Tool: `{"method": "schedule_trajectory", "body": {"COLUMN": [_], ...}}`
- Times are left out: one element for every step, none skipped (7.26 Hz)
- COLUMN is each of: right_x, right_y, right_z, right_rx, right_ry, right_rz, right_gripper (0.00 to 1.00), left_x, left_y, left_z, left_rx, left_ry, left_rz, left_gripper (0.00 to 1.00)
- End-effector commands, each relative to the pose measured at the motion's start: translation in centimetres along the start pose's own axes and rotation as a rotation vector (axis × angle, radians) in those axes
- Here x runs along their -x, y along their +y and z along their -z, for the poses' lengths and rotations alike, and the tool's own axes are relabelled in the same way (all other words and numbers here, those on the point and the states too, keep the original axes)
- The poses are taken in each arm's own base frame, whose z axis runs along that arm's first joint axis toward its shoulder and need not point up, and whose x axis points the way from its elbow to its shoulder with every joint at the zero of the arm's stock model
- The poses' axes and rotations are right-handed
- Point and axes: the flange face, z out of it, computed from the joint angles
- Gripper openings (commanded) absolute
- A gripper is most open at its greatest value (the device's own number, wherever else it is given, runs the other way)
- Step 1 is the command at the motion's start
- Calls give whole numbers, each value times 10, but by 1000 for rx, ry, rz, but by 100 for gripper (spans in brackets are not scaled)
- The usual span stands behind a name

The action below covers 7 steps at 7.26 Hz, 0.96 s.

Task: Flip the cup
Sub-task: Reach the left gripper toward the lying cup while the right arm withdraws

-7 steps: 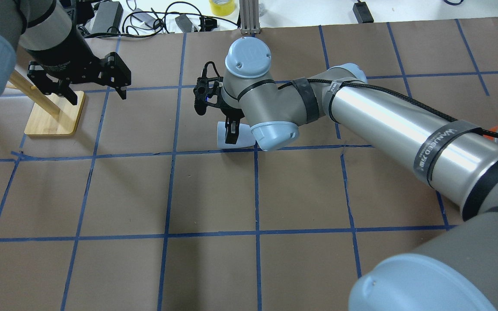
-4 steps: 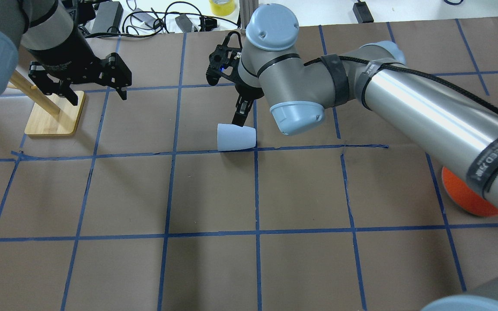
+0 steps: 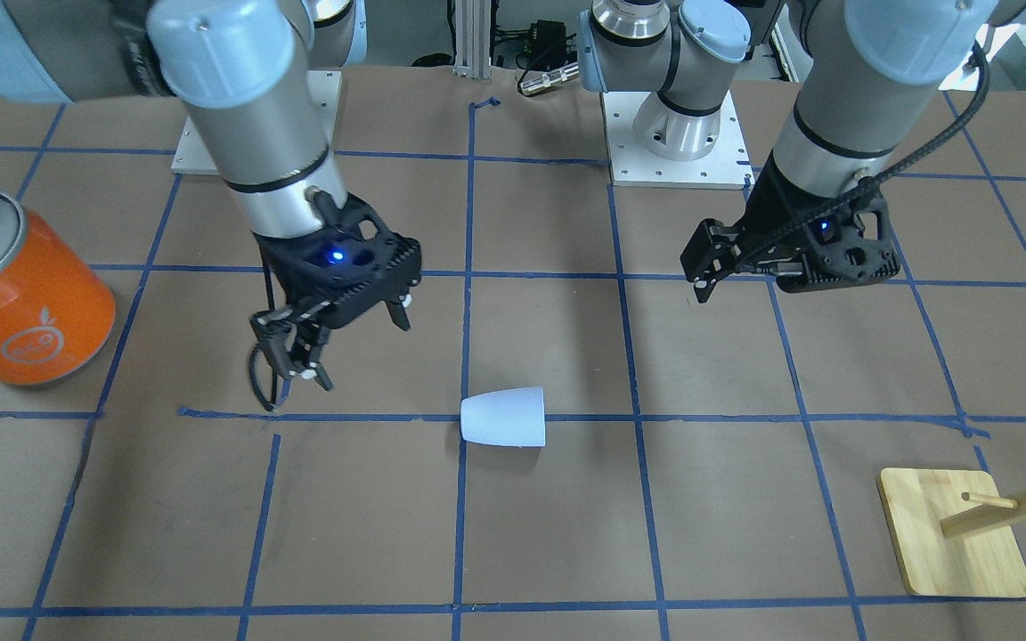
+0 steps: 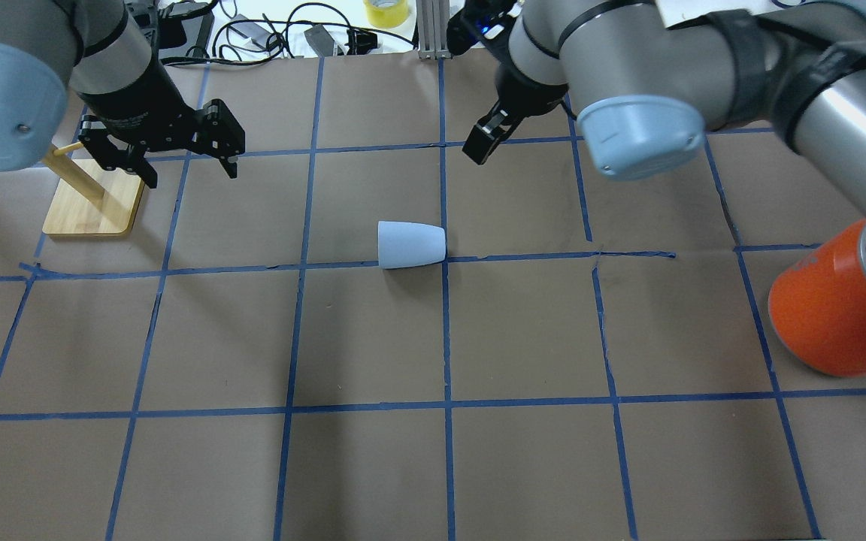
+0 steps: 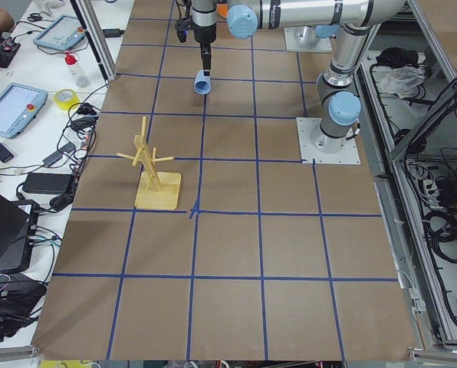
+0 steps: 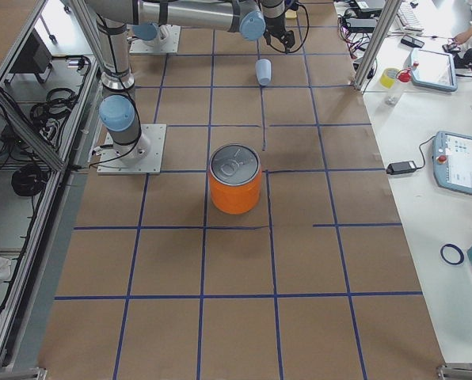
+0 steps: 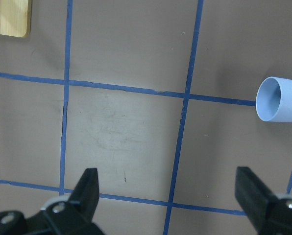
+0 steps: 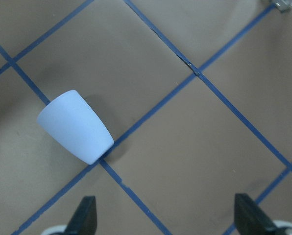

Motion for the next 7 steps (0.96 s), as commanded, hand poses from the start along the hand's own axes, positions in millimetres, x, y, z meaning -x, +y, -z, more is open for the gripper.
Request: {"method": "schedule_trajectory", "body": {"right_x": [-24,-32,-37,-44,-39,-24,-13], "right_y": [43,57,62,73,93,104,111], "right_z": [54,62,78,89,106,124,130], "right_rx": [60,111,92,101,158,173,181], "right_ry": [22,52,74,84,71,62,58], "right_rz": [-315,-416,-543,-598,-637,-644,-637], "right_gripper": [100,100,100,100,100,100,100], "left_x": [-26,-33,-34,-41,-65,-83,-101], "left_y": [-23,-28,-35,-48,-49,-47,-41], "left_z": [-49,-84,-115,-126,-141,-159,-170], "left_rx": [-12,-15,19,-41,-20,17,46], "left_ry": [197,240,237,273,379,390,387], "left_rz": [8,1,6,-9,-34,-46,-54], "left_gripper": [100,100,100,100,100,100,100]}}
